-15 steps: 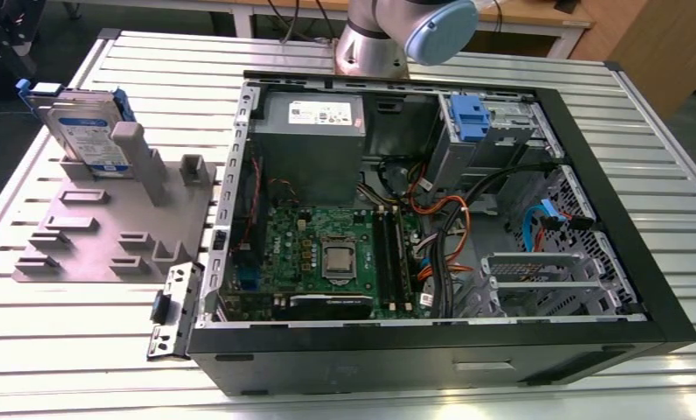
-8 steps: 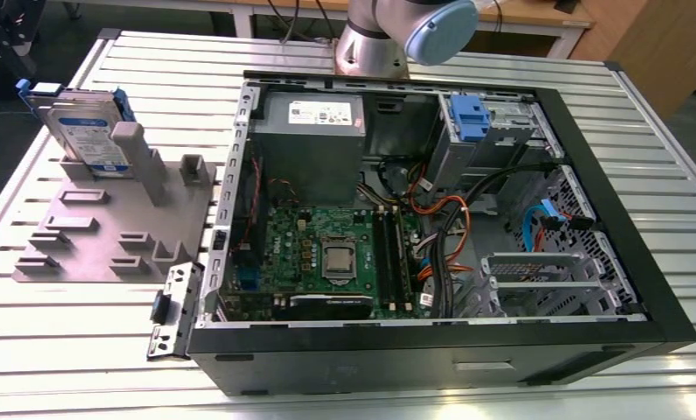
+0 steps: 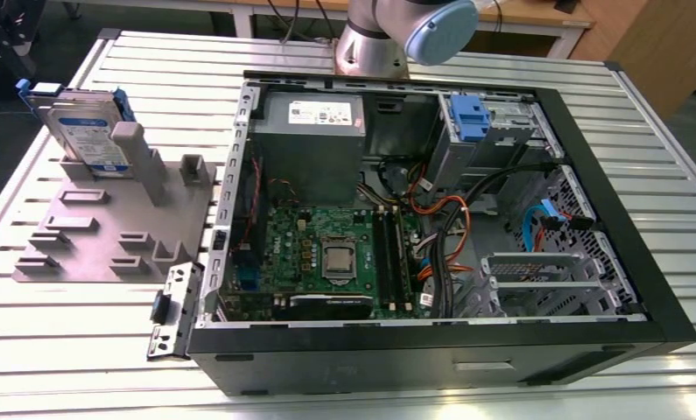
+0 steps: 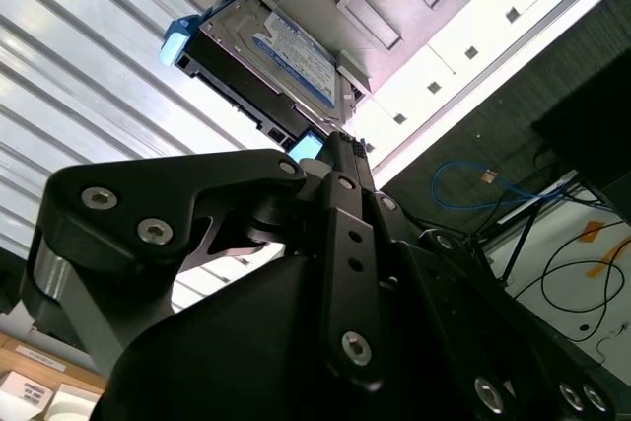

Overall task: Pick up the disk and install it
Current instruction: 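Pick up the disk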

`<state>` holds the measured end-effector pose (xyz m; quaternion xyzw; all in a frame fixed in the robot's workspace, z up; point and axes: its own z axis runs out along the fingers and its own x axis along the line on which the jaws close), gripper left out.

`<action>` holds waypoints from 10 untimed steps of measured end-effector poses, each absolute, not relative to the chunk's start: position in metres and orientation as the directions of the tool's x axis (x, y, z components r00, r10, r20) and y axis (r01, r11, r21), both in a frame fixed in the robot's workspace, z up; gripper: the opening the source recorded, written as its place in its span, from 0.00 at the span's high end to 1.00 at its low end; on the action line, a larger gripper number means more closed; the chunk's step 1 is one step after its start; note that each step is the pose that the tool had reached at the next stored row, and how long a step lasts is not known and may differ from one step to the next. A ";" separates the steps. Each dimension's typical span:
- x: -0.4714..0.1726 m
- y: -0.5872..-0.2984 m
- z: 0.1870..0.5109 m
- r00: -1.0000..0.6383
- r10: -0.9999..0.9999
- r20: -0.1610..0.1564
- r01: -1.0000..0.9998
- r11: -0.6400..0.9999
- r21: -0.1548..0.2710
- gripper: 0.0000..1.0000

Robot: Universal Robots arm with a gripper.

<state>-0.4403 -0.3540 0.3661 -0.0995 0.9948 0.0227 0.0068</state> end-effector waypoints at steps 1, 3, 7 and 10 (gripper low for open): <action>-0.440 -0.354 0.366 -0.980 -0.199 -0.018 -0.200 0.979 0.044 0.89; -0.440 -0.354 0.366 -0.979 -0.202 -0.018 -0.203 0.978 0.044 0.89; -0.440 -0.354 0.366 -0.978 -0.207 -0.018 -0.208 0.977 0.044 0.89; -0.440 -0.354 0.366 -0.977 -0.210 -0.018 -0.211 0.976 0.044 0.89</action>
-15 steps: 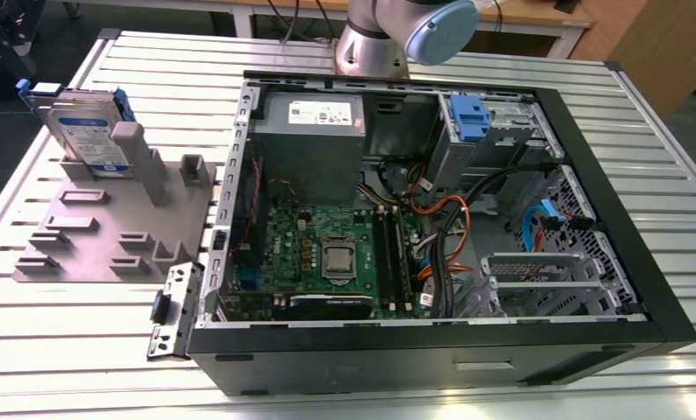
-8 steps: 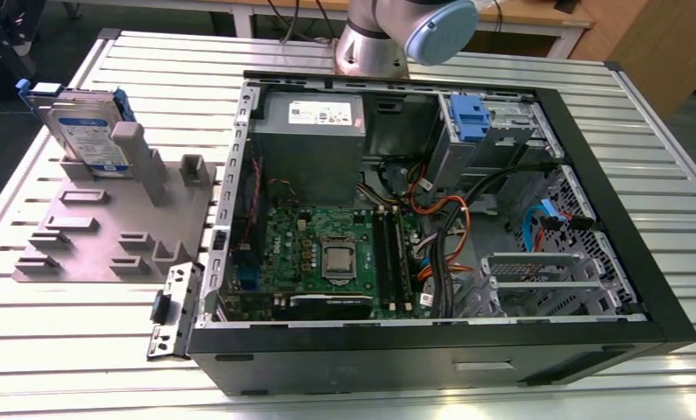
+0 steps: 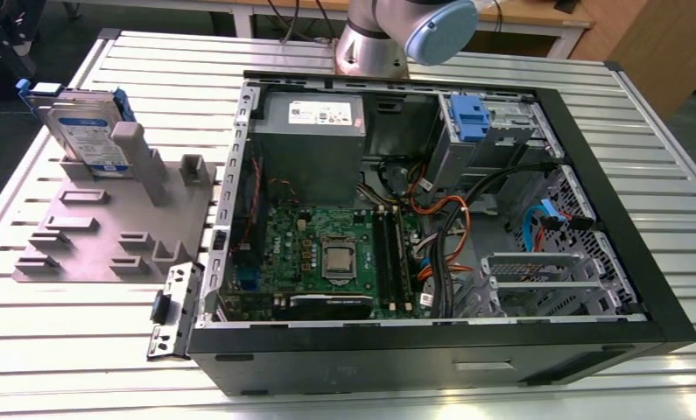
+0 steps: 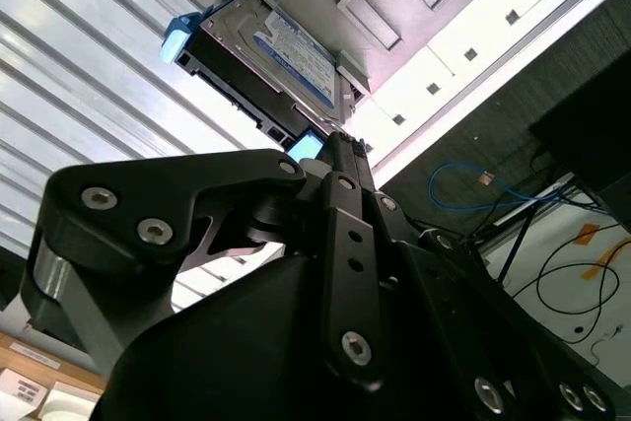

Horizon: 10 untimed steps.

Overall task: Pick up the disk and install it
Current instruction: 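Pick up the disk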

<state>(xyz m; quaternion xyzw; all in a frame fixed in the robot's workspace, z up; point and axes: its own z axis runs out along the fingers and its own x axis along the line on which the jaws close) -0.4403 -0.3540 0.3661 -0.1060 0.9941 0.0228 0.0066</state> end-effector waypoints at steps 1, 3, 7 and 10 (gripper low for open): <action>-0.440 -0.354 0.366 -0.977 -0.212 -0.018 -0.212 0.976 0.044 0.89; -0.440 -0.354 0.366 -0.977 -0.213 -0.018 -0.214 0.976 0.044 0.89; -0.440 -0.354 0.366 -0.976 -0.217 -0.018 -0.218 0.975 0.044 0.89; -0.440 -0.354 0.366 -0.975 -0.220 -0.018 -0.220 0.974 0.044 0.89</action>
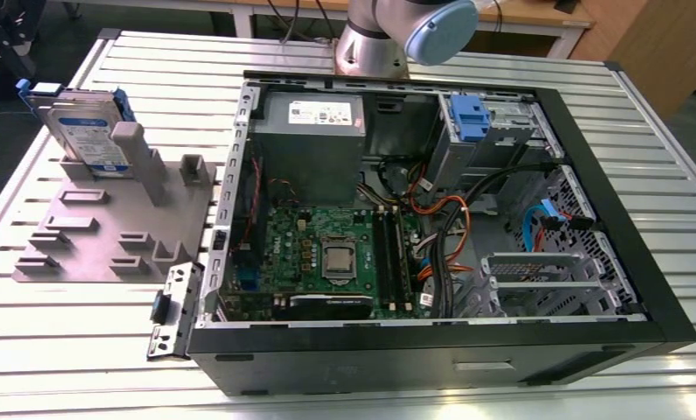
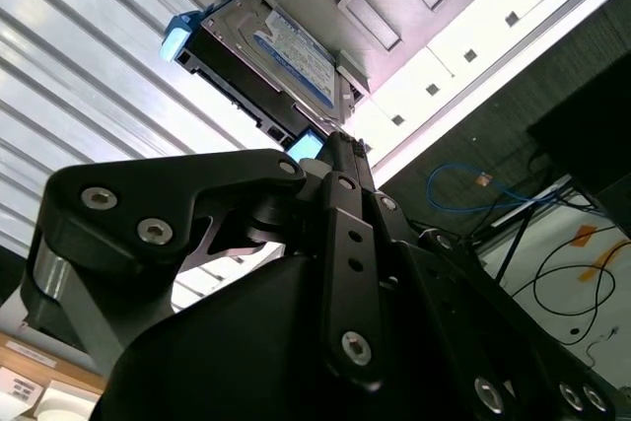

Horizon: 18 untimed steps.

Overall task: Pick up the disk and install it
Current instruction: 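Pick up the disk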

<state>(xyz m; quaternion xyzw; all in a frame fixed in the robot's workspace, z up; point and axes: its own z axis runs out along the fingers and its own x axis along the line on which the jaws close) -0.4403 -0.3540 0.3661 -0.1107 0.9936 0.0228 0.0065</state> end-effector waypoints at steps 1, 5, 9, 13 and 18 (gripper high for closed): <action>-0.440 -0.354 0.366 -0.975 -0.220 -0.018 -0.221 0.974 0.044 0.89; -0.440 -0.354 0.366 -0.974 -0.224 -0.018 -0.225 0.973 0.044 0.89; -0.440 -0.354 0.366 -0.973 -0.229 -0.018 -0.229 0.972 0.044 0.89; -0.440 -0.354 0.366 -0.970 -0.241 -0.018 -0.242 0.969 0.044 0.89; -0.440 -0.354 0.366 -0.960 -0.280 -0.018 -0.281 0.959 0.044 0.89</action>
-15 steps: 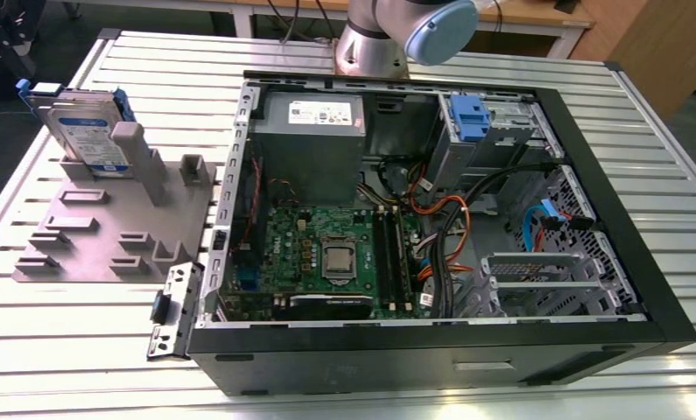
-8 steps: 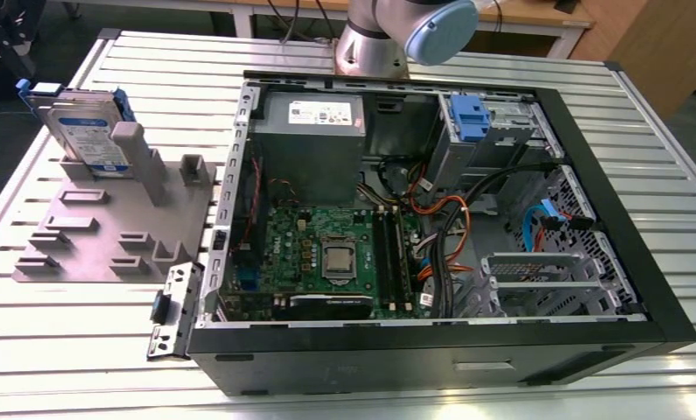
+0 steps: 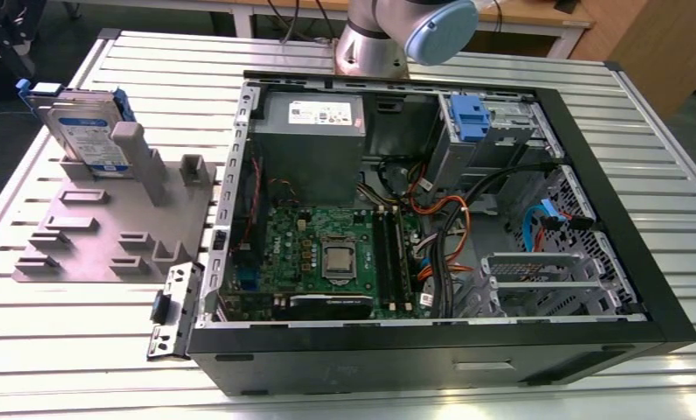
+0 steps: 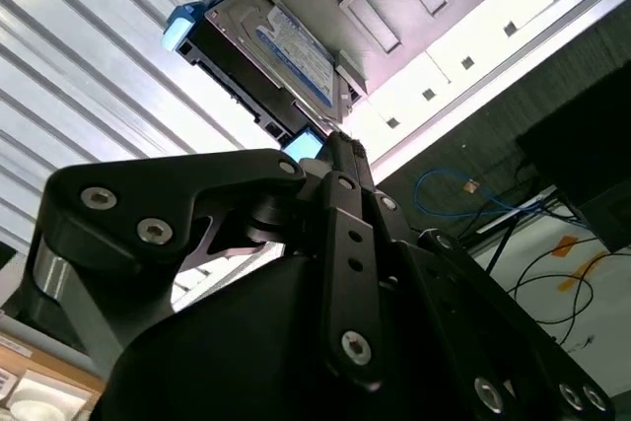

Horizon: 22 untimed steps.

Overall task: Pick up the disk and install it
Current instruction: 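Pick up the disk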

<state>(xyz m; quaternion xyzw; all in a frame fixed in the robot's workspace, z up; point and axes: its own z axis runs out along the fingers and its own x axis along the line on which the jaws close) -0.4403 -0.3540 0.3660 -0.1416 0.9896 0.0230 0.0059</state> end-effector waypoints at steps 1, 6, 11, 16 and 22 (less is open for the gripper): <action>-0.440 -0.354 0.366 -0.956 -0.292 -0.018 -0.293 0.955 0.044 0.89; -0.440 -0.354 0.366 -0.931 -0.365 -0.018 -0.366 0.930 0.044 0.89; -0.440 -0.354 0.366 -0.898 -0.440 -0.018 -0.441 0.897 0.044 0.89; -0.440 -0.354 0.366 -0.862 -0.506 -0.018 -0.507 0.861 0.044 0.89; -0.440 -0.354 0.366 -0.814 -0.581 -0.018 -0.581 0.813 0.044 0.89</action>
